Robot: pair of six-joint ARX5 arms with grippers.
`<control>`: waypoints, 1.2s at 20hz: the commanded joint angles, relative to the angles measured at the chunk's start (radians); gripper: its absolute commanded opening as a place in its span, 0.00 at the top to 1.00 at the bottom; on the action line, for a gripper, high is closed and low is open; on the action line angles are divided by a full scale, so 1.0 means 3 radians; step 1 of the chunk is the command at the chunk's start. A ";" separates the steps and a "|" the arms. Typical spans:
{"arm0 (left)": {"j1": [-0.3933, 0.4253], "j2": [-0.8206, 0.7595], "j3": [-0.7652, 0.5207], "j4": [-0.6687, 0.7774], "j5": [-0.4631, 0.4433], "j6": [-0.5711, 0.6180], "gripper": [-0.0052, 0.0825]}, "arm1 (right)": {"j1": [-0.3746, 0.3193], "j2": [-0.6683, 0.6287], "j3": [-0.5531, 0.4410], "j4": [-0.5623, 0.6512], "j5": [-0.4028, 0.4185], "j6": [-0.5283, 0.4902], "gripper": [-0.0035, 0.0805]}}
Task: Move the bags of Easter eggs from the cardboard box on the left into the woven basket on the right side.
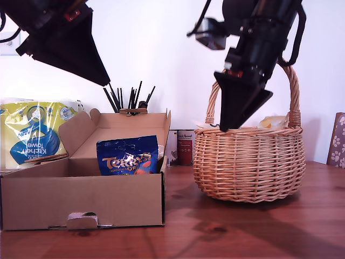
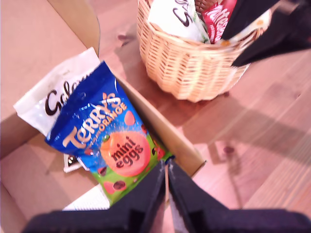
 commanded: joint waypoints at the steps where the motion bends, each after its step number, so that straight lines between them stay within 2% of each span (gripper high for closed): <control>1: 0.0005 -0.0109 -0.0043 0.0028 0.0025 -0.0028 0.96 | 0.0015 0.0099 0.0029 0.0028 0.0066 -0.0029 0.51; 5: 0.0011 -0.0149 -0.0043 0.0003 0.0025 -0.0031 0.96 | 0.0019 0.0248 0.0029 -0.0175 0.0031 -0.0053 0.53; 11: 0.0011 -0.0149 -0.0043 0.0000 0.0025 -0.0027 0.96 | 0.0191 0.0247 0.0029 -0.0519 -0.0022 0.0001 0.56; 20: 0.0011 -0.0149 -0.0043 0.0003 0.0025 -0.0020 0.96 | 0.0443 0.0214 0.0029 -0.1120 -0.0022 0.0305 0.56; 22: 0.0011 -0.0149 -0.0043 0.0004 0.0025 -0.0020 0.96 | 0.0540 0.0183 0.0029 -0.1156 -0.0013 0.0336 0.56; 24: 0.0011 -0.0149 -0.0043 0.0004 0.0025 -0.0022 0.96 | 0.0575 0.0156 0.0031 -0.1010 0.0083 0.0337 0.56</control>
